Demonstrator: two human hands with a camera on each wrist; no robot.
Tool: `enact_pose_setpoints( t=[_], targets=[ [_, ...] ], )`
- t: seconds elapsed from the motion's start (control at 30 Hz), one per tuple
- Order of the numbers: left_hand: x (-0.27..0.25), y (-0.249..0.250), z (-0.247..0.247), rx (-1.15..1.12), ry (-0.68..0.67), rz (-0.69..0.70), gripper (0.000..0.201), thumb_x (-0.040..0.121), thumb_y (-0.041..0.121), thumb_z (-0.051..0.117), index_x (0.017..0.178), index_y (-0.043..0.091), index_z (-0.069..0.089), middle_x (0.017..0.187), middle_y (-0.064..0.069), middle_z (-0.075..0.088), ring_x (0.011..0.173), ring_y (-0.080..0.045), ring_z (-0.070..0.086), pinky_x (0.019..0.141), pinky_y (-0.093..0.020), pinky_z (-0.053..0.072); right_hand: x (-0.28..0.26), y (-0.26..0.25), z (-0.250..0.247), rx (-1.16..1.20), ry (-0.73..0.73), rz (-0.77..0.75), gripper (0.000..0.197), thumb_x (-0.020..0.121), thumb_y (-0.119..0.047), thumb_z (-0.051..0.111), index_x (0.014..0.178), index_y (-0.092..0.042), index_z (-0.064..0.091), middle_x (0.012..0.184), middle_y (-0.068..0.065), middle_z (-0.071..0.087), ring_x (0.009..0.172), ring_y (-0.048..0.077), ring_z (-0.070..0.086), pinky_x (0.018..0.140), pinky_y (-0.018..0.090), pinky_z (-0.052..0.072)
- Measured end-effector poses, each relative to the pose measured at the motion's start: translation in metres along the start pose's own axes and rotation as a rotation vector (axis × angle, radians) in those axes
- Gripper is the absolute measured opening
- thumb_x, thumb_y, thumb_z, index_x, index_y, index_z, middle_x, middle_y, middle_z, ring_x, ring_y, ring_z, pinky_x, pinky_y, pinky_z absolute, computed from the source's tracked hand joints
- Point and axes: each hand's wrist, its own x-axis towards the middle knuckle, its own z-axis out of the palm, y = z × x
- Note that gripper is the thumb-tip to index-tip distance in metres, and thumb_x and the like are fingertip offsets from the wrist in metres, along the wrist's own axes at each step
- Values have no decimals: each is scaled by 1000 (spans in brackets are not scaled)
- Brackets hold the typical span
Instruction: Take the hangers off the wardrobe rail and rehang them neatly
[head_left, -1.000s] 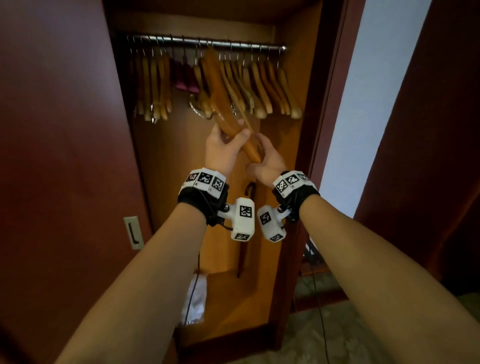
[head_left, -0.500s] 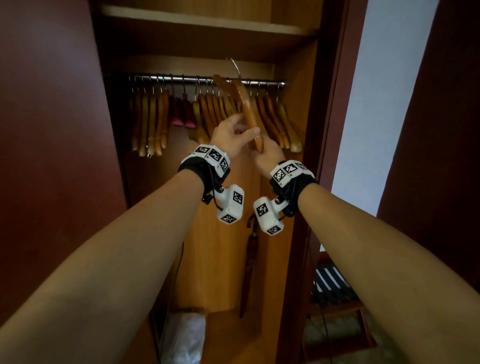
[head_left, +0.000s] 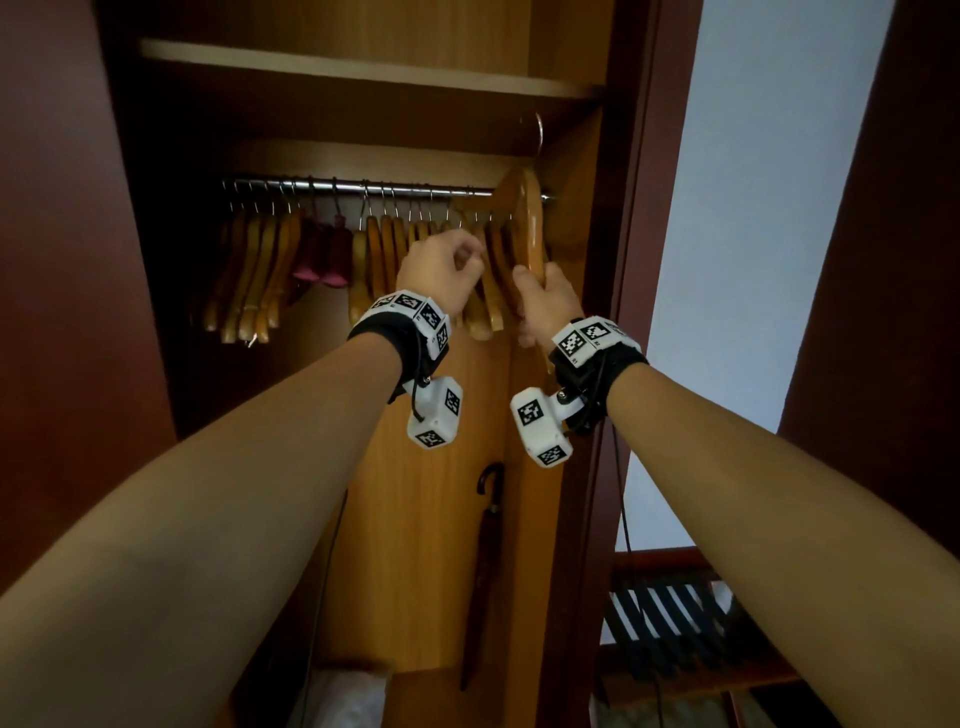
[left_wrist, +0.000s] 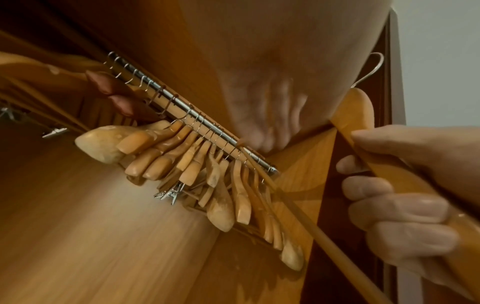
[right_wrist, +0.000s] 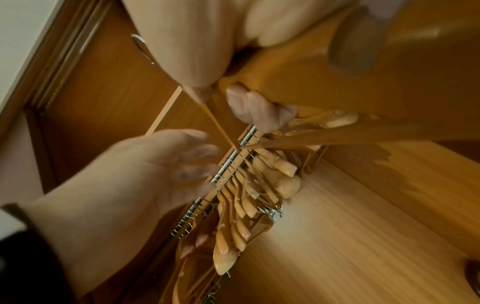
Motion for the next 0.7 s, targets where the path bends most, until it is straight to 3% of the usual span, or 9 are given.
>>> enact_pose_setpoints(
  t=[0.13, 0.27, 0.43, 0.57, 0.7],
  targets=[
    [8, -2, 20, 155, -275, -16, 23, 91, 27, 56, 113, 23, 63, 106, 4, 66, 90, -14, 63, 80, -34, 56, 9, 7, -13, -24, -7, 38, 22, 97, -44, 43, 97, -22, 49, 77, 4, 53, 63, 22, 55, 50, 32, 48],
    [18, -6, 36, 231, -416, -90, 32, 92, 29, 57, 123, 21, 57, 111, -1, 66, 95, -18, 64, 85, -37, 56, 17, 14, -19, -34, -15, 81, 30, 99, -43, 42, 112, -17, 50, 87, 8, 56, 74, 25, 60, 58, 37, 56],
    [30, -16, 51, 330, -551, -143, 46, 89, 33, 58, 133, 22, 51, 128, -3, 59, 114, -23, 57, 97, -40, 49, 33, 16, -10, -46, -37, 92, 24, 99, -43, 41, 101, -20, 49, 75, 3, 52, 64, 22, 55, 51, 33, 50],
    [44, -29, 58, 419, -617, -120, 49, 92, 35, 54, 140, 25, 45, 137, -4, 54, 118, -25, 55, 98, -39, 47, 48, 10, 4, -179, 36, 93, 29, 99, -43, 39, 112, -19, 48, 89, 7, 59, 79, 30, 65, 75, 49, 58],
    [61, -43, 68, 480, -697, -83, 49, 94, 38, 50, 141, 36, 41, 137, -6, 53, 110, -27, 59, 95, -39, 49, 66, 6, 17, -251, 85, 104, 34, 100, -38, 39, 122, -13, 48, 94, 10, 56, 90, 35, 64, 82, 51, 56]
  ],
)
